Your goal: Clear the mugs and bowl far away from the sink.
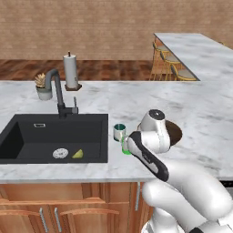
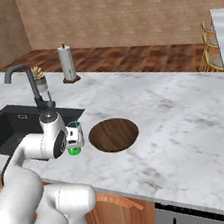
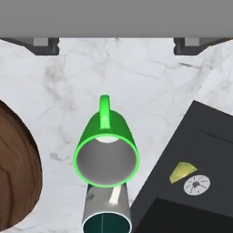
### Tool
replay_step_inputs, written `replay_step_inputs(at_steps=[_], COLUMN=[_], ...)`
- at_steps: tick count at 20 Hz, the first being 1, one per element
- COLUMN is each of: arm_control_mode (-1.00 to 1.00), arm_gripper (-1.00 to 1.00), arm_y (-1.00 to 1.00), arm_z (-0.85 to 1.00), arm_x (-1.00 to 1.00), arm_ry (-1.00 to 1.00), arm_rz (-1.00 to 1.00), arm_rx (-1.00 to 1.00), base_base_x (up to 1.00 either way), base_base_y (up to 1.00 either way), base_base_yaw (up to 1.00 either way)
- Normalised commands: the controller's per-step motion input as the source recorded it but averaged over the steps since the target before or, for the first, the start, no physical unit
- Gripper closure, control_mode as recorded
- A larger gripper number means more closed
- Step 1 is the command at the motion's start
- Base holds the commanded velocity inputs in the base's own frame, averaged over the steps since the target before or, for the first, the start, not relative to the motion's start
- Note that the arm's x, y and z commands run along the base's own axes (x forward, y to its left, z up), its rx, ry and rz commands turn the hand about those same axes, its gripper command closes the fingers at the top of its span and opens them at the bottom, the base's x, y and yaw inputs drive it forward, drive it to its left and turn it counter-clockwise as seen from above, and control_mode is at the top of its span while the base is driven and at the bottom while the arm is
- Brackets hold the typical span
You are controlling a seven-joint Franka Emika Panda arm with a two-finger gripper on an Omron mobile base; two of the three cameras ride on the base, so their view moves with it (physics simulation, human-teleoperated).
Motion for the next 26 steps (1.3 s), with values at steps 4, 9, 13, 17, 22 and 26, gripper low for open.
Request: replay_step_inputs(at_steps=[4,9,13,17,22,26], arm_control_mode=[-1.0,-1.0,-1.0,-1.0,-1.0,-1.0], arm_gripper=[-1.0,-1.0,-1.0,-1.0,-1.0,-1.0], arm_y=[0.0,0.0,0.0,0.0,0.01,0.05], arm_z=[-0.26,-0.24,-0.23,-0.21,-0.2,-0.19], arm_x=[0.3,0.28,0.21,0.24,0.26,0.33], arm_ry=[0.04,0.04,0.05,0.03,0.02,0.03], arm_rz=[0.03,0.0,0.0,0.0,0.0,0.0], arm_rx=[0.0,0.0,0.0,0.0,0.0,0.0], base_base_x=[0.0,0.0,0.0,0.0,0.0,0.0], base_base_y=[0.0,0.0,0.0,0.0,0.0,0.0], base_base_yaw=[0.0,0.0,0.0,0.0,0.0,0.0])
